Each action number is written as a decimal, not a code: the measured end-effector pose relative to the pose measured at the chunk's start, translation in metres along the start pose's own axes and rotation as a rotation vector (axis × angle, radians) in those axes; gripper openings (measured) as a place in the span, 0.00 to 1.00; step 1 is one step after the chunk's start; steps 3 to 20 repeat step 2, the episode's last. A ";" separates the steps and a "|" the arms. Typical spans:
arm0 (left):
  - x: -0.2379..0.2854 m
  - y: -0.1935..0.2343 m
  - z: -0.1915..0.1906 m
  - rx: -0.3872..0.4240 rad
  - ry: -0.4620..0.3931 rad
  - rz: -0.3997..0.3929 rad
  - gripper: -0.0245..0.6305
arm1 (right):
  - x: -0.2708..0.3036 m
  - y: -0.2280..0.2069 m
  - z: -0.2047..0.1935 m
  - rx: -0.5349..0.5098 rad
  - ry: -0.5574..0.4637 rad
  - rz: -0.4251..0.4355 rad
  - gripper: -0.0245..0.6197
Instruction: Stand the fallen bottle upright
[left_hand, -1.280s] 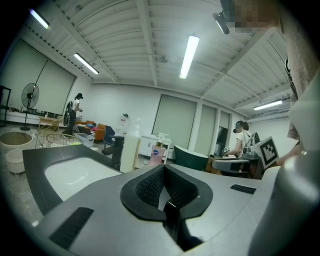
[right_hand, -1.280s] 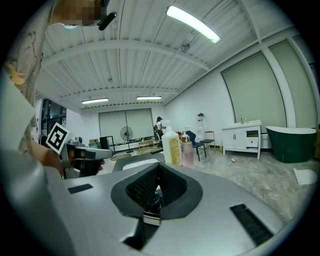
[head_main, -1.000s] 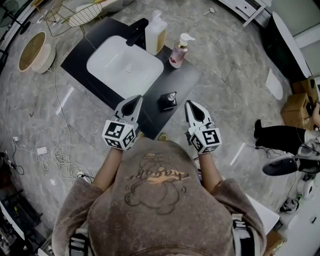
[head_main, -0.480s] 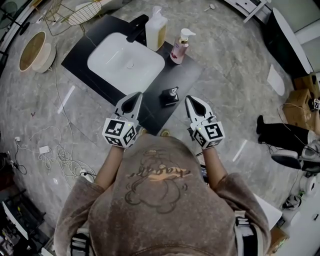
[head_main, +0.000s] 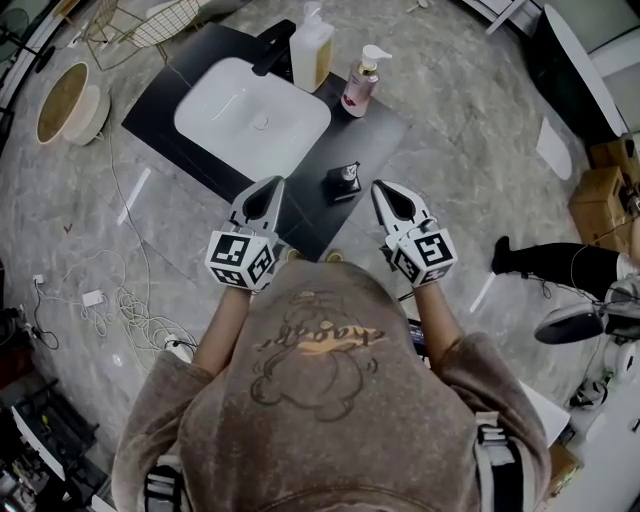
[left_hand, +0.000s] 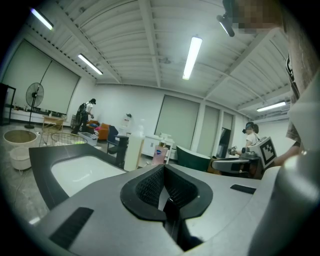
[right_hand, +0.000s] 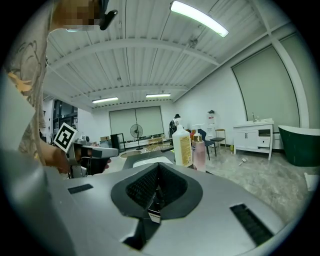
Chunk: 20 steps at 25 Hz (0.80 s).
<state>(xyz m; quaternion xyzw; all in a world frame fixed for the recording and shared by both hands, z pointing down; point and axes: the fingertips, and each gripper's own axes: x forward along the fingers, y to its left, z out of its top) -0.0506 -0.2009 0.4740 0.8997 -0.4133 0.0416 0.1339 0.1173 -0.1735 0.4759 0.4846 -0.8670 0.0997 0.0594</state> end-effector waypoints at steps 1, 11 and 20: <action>0.000 0.000 0.001 0.000 -0.002 0.001 0.07 | 0.001 0.000 0.001 -0.001 0.000 0.004 0.04; -0.001 0.001 0.002 0.001 -0.004 0.002 0.07 | 0.002 -0.001 0.002 -0.002 0.000 0.009 0.04; -0.001 0.001 0.002 0.001 -0.004 0.002 0.07 | 0.002 -0.001 0.002 -0.002 0.000 0.009 0.04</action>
